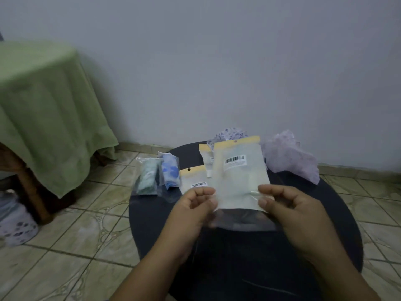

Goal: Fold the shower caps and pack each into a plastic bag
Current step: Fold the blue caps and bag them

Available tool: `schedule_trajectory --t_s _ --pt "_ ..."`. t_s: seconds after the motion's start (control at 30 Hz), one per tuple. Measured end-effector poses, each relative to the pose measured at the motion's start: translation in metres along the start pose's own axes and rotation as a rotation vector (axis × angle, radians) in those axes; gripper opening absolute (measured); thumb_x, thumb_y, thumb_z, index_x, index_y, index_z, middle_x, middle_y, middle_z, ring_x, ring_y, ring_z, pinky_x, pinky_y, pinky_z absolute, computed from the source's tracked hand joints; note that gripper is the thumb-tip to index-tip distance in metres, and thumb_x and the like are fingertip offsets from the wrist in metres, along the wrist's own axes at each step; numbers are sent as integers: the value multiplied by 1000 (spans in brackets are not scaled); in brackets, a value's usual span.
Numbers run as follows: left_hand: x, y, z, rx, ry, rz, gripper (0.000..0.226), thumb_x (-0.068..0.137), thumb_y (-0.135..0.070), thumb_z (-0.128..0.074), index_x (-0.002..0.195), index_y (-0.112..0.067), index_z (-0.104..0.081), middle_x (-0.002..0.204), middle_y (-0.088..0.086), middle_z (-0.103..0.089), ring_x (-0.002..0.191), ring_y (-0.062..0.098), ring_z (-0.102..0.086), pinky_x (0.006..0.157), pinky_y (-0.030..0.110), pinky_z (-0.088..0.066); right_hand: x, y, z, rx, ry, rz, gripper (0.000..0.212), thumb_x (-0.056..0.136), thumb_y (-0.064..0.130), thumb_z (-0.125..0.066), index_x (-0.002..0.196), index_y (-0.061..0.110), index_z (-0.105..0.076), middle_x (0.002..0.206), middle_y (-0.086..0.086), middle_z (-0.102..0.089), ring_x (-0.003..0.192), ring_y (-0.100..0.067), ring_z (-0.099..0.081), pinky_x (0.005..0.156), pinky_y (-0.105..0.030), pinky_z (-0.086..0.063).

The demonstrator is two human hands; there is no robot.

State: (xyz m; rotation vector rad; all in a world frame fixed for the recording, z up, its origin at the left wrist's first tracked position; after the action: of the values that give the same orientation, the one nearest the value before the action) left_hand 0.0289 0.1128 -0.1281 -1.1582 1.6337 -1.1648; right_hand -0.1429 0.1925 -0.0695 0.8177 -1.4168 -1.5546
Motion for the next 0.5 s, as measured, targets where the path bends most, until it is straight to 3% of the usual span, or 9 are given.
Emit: schedule_trajectory --t_s 0.07,0.17,0.27,0.4,0.5 --pt "11 -16 23 68 -78 -68 22 88 -4 -61 99 -20 -68 80 -9 -70 64 6 -59 57 18 -49 17 -6 -25 6 14 5 20 82 0 -66 92 17 -69 94 -2 -68 68 -5 -67 52 -10 -48" --pt "30 -33 58 232 -213 -136 24 88 -11 -63 107 -24 -68 99 -9 -69 82 5 -63 74 21 -51 47 -16 -68 -77 89 40 26 84 3 -66 91 28 -68 96 -2 -67 79 -13 -64 66 -17 -53" --pt "48 -50 85 378 -324 -190 27 90 -12 -60 115 -18 -67 112 -4 -67 96 10 -62 88 25 -47 77 -23 -108 -201 185 37 28 86 7 -64 110 21 -68 90 12 -61 79 -3 -57 66 -7 -44" --pt "75 -51 106 592 -372 -184 30 92 -14 -54 120 -14 -65 121 -4 -63 107 8 -55 90 16 -37 107 -37 -144 -429 210 16 30 88 19 -58 116 26 -64 103 10 -61 100 -13 -57 96 -31 -42" --pt "92 -37 115 695 -393 -117 37 83 -34 -51 114 -23 -69 121 -3 -65 119 18 -51 104 32 -38 120 -49 -158 -661 238 -50 34 91 24 -49 121 37 -58 123 7 -59 119 -19 -48 106 -42 -31"
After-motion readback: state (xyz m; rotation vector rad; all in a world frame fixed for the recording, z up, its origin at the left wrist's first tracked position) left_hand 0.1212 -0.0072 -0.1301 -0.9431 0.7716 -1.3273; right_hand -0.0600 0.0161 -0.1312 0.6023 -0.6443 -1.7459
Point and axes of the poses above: each hand's wrist, its own x-axis towards the middle knuckle, its own z-axis out of the back of the hand, y = z × x, the point moved 7 cm from there along x, towards the middle knuckle
